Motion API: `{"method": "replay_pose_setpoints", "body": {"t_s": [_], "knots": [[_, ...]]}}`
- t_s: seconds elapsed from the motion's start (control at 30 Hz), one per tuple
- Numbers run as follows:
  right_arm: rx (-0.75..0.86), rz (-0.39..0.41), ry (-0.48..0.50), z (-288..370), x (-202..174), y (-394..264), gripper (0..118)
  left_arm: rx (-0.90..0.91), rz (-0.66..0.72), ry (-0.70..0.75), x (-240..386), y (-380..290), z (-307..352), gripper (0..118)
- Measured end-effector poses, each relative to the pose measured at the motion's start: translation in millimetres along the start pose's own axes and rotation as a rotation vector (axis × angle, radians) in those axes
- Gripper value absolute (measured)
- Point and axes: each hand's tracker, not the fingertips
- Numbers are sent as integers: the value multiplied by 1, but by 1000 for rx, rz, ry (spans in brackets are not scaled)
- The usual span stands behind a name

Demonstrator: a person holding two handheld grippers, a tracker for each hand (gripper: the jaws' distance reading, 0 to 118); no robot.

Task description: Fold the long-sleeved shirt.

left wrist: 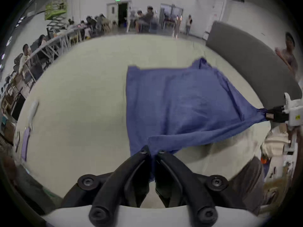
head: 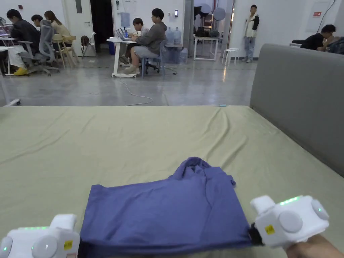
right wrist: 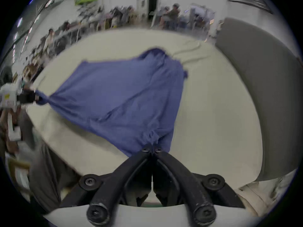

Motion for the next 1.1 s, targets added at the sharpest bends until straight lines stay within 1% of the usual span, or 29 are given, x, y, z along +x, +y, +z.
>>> {"method": "replay_pose_setpoints", "body": {"t_s": [0.07, 0.1, 0.17, 0.2, 0.3, 0.33, 0.37, 0.4, 0.43, 0.47, 0.53, 0.6, 0.63, 0.67, 0.7, 0.73, 0.77, 0.8, 0.87, 0.97, 1.03, 1.07, 1.1], "knots": [[-84, 85, 30, -4, -13, -23, 0, -53, -15, 8, -6, -23, 3, 0], [-128, 110, 48, -5, -18, -32, 0, -55, -21, 16, -7, -31, 7, 0], [-156, 149, 59, -6, -27, -47, 0, -109, -50, 11, -8, -42, 11, 0], [-174, 167, 60, -7, -30, -50, 0, -108, -43, 6, -12, -46, 11, 0], [-161, 164, 52, -5, -35, -52, 0, -97, -37, -7, -15, -45, 11, 0], [-134, 150, 49, -3, -34, -49, 6, -75, -10, -16, -14, -45, 16, 1], [-99, 118, 59, 2, -31, -47, 28, -53, 11, -26, -15, -41, 19, 14], [-89, 104, 71, 7, -29, -45, 64, -40, 12, -38, -15, -37, 22, 44], [-83, 92, 68, 12, -27, -42, 104, -38, -2, -42, -15, -31, 26, 98], [-61, 81, 47, 19, -25, -39, 113, -29, -13, -40, -10, -31, 35, 118], [13, 72, 35, 33, -16, -32, 113, 21, -32, -60, -9, -19, 47, 116], [24, 27, 27, 41, -5, -22, 110, 43, -29, -51, -7, -7, 54, 116], [28, -9, 21, 43, -1, -18, 86, 44, -20, -46, -7, 0, 54, 110], [67, -53, 1, 45, 3, -15, 37, 44, -6, -32, -7, 7, 53, 83], [100, -70, -20, 44, 5, -14, 0, 77, 1, -14, -7, 11, 52, 27], [101, -102, -25, 38, 7, -13, 0, 114, -18, -11, -7, 13, 50, 0], [90, -112, -66, 34, 7, -10, 0, 95, -24, 17, -5, 18, 42, 0], [88, -93, -42, 30, 8, -10, 0, 86, -10, 39, -3, 26, 38, 0], [58, -106, 5, 19, 5, -9, 0, 103, -7, -8, -5, 43, 27, 0], [41, -112, 13, 3, 0, -10, 0, 161, 39, -12, -2, 80, 3, 0], [29, -116, 17, -8, -4, -4, 0, 184, 55, 3, -14, 107, -20, 0], [24, -126, 20, -14, 0, -6, 0, 180, 51, 24, -15, 123, -37, 18], [16, -139, 21, -19, -2, -3, 0, 158, 47, 71, -16, 137, -55, 48]]}}
